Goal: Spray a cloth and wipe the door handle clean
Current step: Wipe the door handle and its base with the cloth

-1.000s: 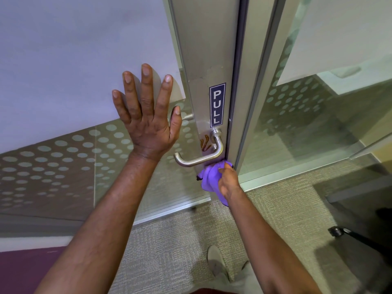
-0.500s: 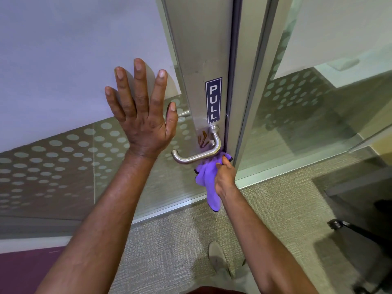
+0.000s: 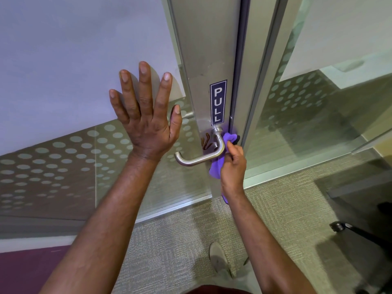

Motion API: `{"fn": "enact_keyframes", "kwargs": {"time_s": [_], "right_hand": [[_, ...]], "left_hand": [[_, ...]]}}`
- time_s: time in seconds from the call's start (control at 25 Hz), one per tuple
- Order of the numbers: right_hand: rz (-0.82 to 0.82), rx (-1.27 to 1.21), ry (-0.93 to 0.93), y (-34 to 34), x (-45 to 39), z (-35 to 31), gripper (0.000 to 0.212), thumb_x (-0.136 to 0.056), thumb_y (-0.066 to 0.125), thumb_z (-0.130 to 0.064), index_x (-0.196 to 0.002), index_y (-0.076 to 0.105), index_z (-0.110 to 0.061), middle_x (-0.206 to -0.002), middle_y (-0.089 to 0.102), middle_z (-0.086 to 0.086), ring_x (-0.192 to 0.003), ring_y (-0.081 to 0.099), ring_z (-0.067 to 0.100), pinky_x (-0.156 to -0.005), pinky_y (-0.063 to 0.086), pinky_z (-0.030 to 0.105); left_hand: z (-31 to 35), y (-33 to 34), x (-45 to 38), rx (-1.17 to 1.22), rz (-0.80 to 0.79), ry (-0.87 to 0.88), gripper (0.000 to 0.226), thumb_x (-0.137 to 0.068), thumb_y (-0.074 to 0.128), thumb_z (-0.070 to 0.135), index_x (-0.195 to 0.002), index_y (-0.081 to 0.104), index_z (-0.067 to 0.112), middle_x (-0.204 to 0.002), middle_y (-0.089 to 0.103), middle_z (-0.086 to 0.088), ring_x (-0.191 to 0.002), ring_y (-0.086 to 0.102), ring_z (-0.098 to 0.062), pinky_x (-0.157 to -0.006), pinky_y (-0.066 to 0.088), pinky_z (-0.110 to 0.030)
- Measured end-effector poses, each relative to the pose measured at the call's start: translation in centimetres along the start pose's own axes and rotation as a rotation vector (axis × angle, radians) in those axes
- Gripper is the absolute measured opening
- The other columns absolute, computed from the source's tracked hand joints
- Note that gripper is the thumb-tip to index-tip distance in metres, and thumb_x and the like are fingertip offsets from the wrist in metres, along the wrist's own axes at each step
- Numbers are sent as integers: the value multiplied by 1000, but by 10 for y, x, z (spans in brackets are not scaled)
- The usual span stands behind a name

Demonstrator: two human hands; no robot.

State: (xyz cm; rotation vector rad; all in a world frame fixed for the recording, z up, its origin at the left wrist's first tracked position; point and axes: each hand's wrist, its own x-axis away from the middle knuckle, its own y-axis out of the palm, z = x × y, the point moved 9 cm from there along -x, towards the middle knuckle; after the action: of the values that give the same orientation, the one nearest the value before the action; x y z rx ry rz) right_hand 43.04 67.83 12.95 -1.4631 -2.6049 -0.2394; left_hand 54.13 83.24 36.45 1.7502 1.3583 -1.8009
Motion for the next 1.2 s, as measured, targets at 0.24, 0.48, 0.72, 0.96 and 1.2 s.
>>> {"fn": "enact_keyframes", "kwargs": {"time_s": [0.24,0.48,0.72,0.96,1.2], "right_hand": [[-99,84,-213,-1,3,-27,37,-103,49,3,-136,64,-7,-117,51,-8,-105,55,-7,-98,43,14],[-182,343,-274,7,7,9,59,-93,57,8,-149,48,-8,-144,36,-1,-135,39,-5,-116,33,18],[-248,412,-191,11,5,47,65,-90,40,22,-150,45,-3,-145,34,13,-123,39,-20,-107,30,3],[-186,225,51,-6,11,81,60,-98,38,16,-155,38,-3,-150,40,-6,-140,42,3,-103,25,-4],[107,-90,332,-27,43,118,56,-97,35,5,-138,51,-29,-129,57,-1,-114,63,9,-111,48,34]], "left_hand": [[-3,-1,1,5,18,-31,58,-100,39,42,-154,35,23,-156,27,-17,-159,-5,-25,-126,-3,-47],[0,0,1,1,12,-16,56,-101,37,43,-152,38,21,-154,30,-19,-145,17,-44,-126,-2,-47],[1,1,0,-25,1,-10,56,-100,38,43,-152,38,21,-153,30,-20,-143,17,-45,-126,-2,-48],[0,0,0,-13,-8,-24,56,-100,38,42,-152,37,21,-154,29,-19,-146,14,-43,-126,-3,-47],[-1,-1,0,5,0,-26,55,-101,37,42,-152,37,22,-155,29,-17,-149,12,-40,-126,-4,-46]]}}
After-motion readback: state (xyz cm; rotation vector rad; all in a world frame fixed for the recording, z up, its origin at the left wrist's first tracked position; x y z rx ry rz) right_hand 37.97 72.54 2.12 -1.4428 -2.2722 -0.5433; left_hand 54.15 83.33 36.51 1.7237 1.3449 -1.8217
